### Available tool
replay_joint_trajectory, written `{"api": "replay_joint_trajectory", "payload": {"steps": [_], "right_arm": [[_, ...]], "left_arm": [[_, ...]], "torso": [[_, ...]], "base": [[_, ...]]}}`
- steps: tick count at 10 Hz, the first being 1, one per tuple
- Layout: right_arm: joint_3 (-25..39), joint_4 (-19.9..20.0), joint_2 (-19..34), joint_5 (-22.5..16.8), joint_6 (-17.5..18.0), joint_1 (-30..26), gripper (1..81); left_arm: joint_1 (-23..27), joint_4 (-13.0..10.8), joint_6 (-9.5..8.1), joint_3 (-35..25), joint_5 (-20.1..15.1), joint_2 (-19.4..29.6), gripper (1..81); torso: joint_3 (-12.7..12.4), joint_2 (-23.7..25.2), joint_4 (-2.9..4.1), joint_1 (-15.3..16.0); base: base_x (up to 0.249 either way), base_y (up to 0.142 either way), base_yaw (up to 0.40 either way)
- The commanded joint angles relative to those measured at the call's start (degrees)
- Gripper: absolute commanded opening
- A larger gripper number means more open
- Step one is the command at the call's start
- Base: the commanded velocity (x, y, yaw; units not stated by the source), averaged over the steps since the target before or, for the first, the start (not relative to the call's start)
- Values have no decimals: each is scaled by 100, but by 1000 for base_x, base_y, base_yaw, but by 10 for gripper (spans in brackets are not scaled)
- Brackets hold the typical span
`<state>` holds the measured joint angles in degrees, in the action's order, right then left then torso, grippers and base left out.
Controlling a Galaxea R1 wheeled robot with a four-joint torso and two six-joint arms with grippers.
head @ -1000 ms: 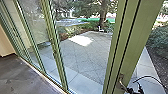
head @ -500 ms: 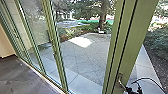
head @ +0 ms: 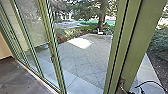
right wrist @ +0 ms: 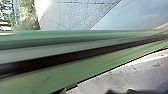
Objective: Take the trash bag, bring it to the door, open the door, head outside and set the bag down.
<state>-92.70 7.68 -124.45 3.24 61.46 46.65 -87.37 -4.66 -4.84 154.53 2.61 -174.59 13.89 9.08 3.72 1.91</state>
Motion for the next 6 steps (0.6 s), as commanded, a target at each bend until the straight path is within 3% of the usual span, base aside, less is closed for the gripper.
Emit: {"api": "replay_joint_trajectory", "payload": {"steps": [1, 6], "right_arm": [[-362, 480, -592, -1748, 366, -292, 811], [-731, 524, -460, -1748, 384, -871, 811]], "left_arm": [[22, 17, -26, -37, -402, -15, 10], [-57, 17, -26, -37, -437, 47, 10]], "torso": [[0, 0, 0, 0], [0, 0, 0, -4]], "base": [[0, 0, 0], [0, 0, 0]]}}
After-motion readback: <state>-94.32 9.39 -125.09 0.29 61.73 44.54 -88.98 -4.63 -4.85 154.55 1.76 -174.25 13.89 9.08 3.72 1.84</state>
